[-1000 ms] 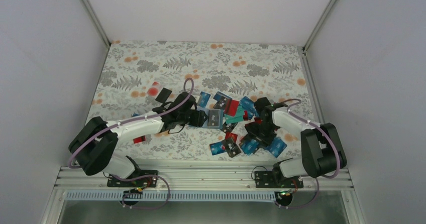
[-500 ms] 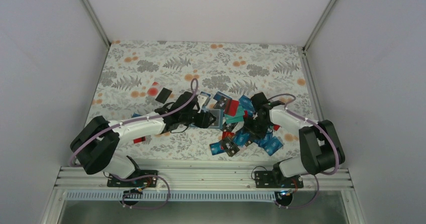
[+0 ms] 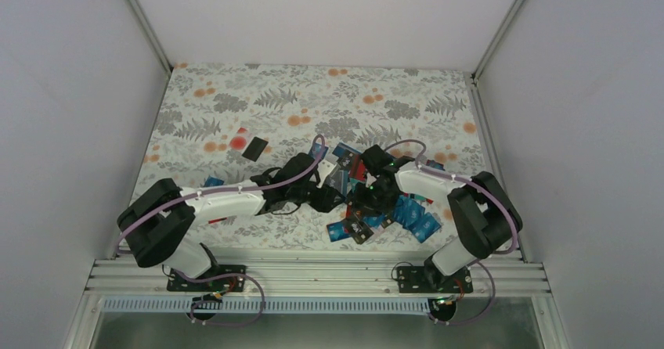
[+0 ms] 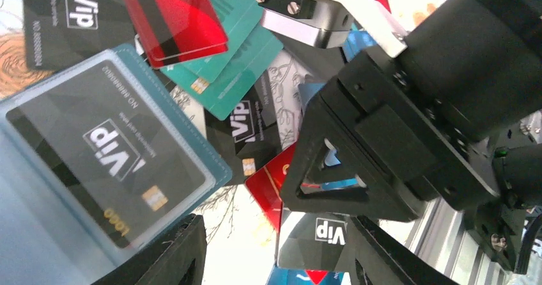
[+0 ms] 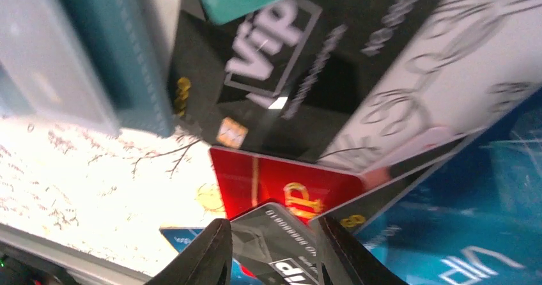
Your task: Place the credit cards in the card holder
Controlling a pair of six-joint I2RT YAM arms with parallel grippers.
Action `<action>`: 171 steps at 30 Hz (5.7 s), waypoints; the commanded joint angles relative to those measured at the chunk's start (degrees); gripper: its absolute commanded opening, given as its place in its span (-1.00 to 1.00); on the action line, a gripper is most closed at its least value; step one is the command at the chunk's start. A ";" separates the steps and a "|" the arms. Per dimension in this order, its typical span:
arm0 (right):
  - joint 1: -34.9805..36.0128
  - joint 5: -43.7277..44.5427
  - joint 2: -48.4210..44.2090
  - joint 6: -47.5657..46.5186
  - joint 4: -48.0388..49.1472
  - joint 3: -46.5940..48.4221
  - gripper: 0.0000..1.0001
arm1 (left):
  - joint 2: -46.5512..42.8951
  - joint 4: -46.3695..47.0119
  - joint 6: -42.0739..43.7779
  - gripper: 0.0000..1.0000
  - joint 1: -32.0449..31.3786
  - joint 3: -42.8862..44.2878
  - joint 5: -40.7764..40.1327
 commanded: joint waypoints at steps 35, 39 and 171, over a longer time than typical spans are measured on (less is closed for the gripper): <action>16.48 7.90 2.16 -2.86 -0.09 7.11 -0.26 | -27.23 -12.32 -8.10 0.08 -4.30 -17.68 4.63; 16.49 5.93 -1.68 -5.44 1.05 5.07 -0.26 | -31.19 -14.92 -16.06 0.09 -6.29 -20.49 5.36; 1.97 -14.82 -20.22 26.70 71.71 1.82 -0.26 | -31.92 16.52 -36.41 -0.95 1.40 -2.05 -17.80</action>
